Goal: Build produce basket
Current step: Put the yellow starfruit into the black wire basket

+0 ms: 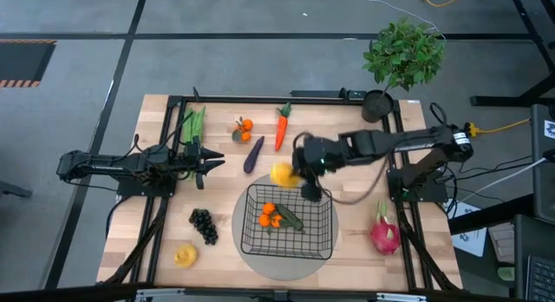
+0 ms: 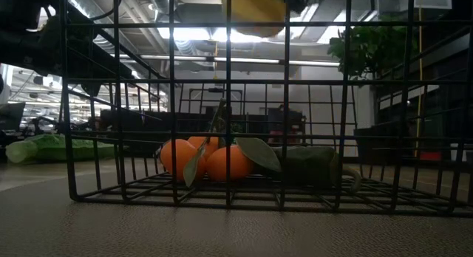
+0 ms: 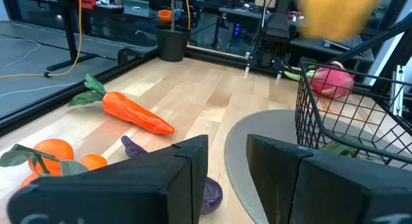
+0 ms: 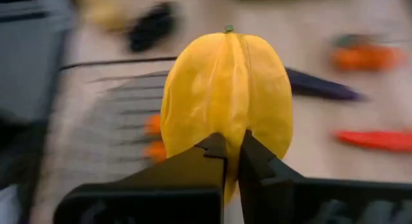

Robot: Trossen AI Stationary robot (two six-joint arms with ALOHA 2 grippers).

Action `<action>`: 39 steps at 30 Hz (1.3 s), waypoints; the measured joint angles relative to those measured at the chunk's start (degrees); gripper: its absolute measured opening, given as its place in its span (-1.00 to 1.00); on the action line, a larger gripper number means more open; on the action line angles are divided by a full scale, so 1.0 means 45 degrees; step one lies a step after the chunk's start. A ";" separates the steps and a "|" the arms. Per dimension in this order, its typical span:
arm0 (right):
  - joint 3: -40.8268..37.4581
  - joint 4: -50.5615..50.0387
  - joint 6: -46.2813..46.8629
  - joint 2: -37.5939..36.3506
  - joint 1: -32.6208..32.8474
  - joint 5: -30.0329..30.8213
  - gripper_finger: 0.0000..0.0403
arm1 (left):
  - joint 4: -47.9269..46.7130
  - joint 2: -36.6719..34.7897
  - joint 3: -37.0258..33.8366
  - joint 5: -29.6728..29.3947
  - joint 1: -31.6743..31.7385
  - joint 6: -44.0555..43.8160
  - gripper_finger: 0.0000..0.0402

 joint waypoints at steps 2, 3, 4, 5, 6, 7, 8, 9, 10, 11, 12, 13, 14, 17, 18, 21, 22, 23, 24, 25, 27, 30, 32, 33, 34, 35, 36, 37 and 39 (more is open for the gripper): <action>0.0000 -0.0084 -0.0160 0.0000 0.0387 -0.0514 -0.99 | -0.0001 0.0000 0.0000 0.0005 -0.0001 0.0004 -0.51; -0.0076 -0.0140 -0.0152 0.0000 0.0533 -0.0495 -0.99 | -0.0001 0.0000 0.0000 0.0000 0.0003 0.0001 -0.51; -0.0157 -0.0294 -0.0110 0.0000 0.0687 -0.0485 -0.99 | -0.0001 0.0000 0.0000 0.0000 0.0001 0.0004 -0.51; -0.0273 -0.0451 0.0062 0.0000 0.0819 -0.0476 -0.99 | 0.0000 0.0000 0.0000 0.0005 -0.0001 0.0004 -0.51; -0.0396 -0.0554 0.0271 0.0000 0.0931 -0.0476 -0.99 | -0.0001 0.0000 0.0000 0.0004 -0.0001 0.0004 -0.51; -0.0526 -0.0572 0.0537 0.0000 0.1046 -0.0488 -0.99 | -0.0001 0.0000 0.0000 0.0000 0.0004 0.0004 -0.51; -0.0649 -0.0567 0.0757 0.0000 0.1144 -0.0497 -0.99 | 0.0000 0.0000 0.0000 0.0003 -0.0001 0.0002 -0.51; -0.0759 -0.0580 0.0952 0.0000 0.1241 -0.0508 -0.99 | -0.0001 0.0000 0.0000 0.0005 0.0000 0.0004 -0.51; -0.0871 -0.0591 0.1194 0.0000 0.1345 -0.0516 -0.98 | -0.0001 0.0000 0.0000 0.0000 -0.0001 0.0004 -0.51; -0.0963 -0.0642 0.1310 0.0000 0.1437 -0.0514 -0.97 | 0.0001 0.0000 0.0000 0.0005 0.0002 0.0004 -0.51; -0.1068 -0.0648 0.1487 0.0000 0.1541 -0.0507 -0.97 | 0.0001 0.0000 0.0000 0.0004 0.0000 0.0004 -0.51; -0.1155 -0.0648 0.1552 0.0000 0.1634 -0.0503 -0.97 | 0.0000 0.0000 0.0000 0.0000 -0.0001 0.0004 -0.51; -0.1247 -0.0643 0.1604 0.0000 0.1732 -0.0498 -0.97 | 0.0004 0.0000 0.0000 0.0000 0.0004 0.0004 -0.51; -0.1424 -0.0675 0.1871 0.0000 0.2041 -0.0506 -0.96 | -0.0001 0.0000 0.0000 0.0000 0.0001 0.0004 -0.51; -0.1494 -0.0582 0.1919 0.0000 0.2134 -0.0513 -0.96 | 0.0004 0.0000 0.0000 0.0002 0.0002 0.0004 -0.51; -0.1579 -0.0500 0.2328 0.0000 0.2367 -0.0493 -0.93 | 0.0004 0.0000 0.0000 0.0002 -0.0001 0.0004 -0.51; -0.1579 -0.0414 0.2505 0.0000 0.2421 -0.0495 -0.91 | 0.0004 0.0000 0.0000 0.0000 0.0004 0.0004 -0.51; -0.1579 -0.0346 0.2562 0.0000 0.2468 -0.0489 -0.89 | 0.0004 0.0000 0.0000 0.0000 -0.0001 0.0004 -0.51; -0.1579 -0.0341 0.2635 0.0000 0.2511 -0.0491 -0.86 | 0.0004 0.0000 0.0000 0.0001 -0.0001 0.0004 -0.51; -0.1579 -0.0348 0.2806 0.0000 0.2542 -0.0491 -0.84 | 0.0005 0.0000 0.0000 0.0000 -0.0001 0.0004 -0.51; -0.1579 -0.0366 0.3160 0.0000 0.2595 -0.0492 -0.80 | 0.0004 0.0000 0.0000 0.0001 0.0000 0.0004 -0.51; -0.1579 -0.0555 0.3576 0.0000 0.2595 -0.0491 -0.76 | 0.0004 0.0000 0.0000 0.0000 -0.0001 0.0004 -0.51; -0.1579 -0.0616 0.3894 0.0000 0.2590 -0.0487 -0.74 | 0.0009 0.0000 0.0000 0.0000 -0.0001 0.0004 -0.51; -0.1579 -0.0675 0.4001 0.0000 0.2590 -0.0487 -0.73 | 0.0004 0.0000 0.0000 0.0000 -0.0001 0.0004 -0.51; -0.1579 -0.0728 0.4175 0.0000 0.2590 -0.0487 -0.72 | 0.0006 0.0000 0.0000 0.0000 -0.0001 0.0004 -0.51; -0.1579 -0.0764 0.4261 0.0000 0.2590 -0.0483 -0.72 | 0.0004 0.0000 0.0000 0.0000 -0.0001 0.0004 -0.51; -0.1579 -0.0803 0.4380 0.0000 0.2590 -0.0485 -0.71 | 0.0005 0.0000 0.0000 0.0000 0.0000 0.0004 -0.51; -0.1579 -0.0861 0.4508 0.0000 0.2590 -0.0487 -0.69 | 0.0004 0.0000 0.0000 0.0000 0.0002 0.0004 -0.51; -0.1579 -0.0920 0.4517 0.0000 0.2590 -0.0487 -0.67 | 0.0004 0.0000 0.0000 0.0000 -0.0001 0.0004 -0.51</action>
